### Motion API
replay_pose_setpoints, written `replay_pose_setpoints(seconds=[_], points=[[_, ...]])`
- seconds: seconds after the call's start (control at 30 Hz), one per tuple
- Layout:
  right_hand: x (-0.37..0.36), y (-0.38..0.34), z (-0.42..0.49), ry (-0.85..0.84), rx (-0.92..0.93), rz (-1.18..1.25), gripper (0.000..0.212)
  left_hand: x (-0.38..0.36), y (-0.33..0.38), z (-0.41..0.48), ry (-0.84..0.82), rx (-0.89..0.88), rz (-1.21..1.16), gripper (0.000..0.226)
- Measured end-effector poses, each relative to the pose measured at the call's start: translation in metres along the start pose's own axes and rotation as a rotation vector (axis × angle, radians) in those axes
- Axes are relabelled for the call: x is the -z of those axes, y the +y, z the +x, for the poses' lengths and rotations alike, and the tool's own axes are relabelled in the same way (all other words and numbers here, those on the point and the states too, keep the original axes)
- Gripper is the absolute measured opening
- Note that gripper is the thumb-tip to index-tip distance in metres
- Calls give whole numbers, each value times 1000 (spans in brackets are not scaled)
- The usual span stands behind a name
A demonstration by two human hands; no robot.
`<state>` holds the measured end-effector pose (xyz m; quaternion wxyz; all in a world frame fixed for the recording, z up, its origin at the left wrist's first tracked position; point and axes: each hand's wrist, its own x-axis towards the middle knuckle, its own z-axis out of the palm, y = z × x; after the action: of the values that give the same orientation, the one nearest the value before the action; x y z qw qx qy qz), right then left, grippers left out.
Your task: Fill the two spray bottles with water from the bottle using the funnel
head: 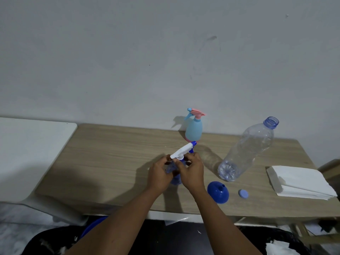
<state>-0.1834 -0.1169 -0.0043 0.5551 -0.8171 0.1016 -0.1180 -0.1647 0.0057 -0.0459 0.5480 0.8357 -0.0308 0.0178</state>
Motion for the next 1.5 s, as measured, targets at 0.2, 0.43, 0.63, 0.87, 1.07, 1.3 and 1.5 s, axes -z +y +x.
replay_pose_setpoints(seconds=[0.2, 0.43, 0.63, 0.87, 1.07, 1.3, 1.5], points=[[-3, -5, -5, 121, -23, 56, 21, -1, 3, -1, 3, 13, 11, 51], [-4, -4, -2, 92, -29, 151, 60, -2, -12, -12, -15, 64, -61, 47], [0, 8, 10, 7, 25, 154, 17, 22, -39, -28, -150, 55, 244, 76], [33, -15, 37, -207, -214, -19, 57, 66, -73, -44, -442, 447, 757, 131], [51, -18, 47, -490, -385, -262, 59, 70, -76, -40, -574, 470, 783, 137], [59, -15, 46, -531, -411, -342, 66, 72, -71, -43, -587, 485, 773, 139], [60, -14, 45, -430, -397, -279, 66, 72, -69, -46, -563, 468, 759, 137]])
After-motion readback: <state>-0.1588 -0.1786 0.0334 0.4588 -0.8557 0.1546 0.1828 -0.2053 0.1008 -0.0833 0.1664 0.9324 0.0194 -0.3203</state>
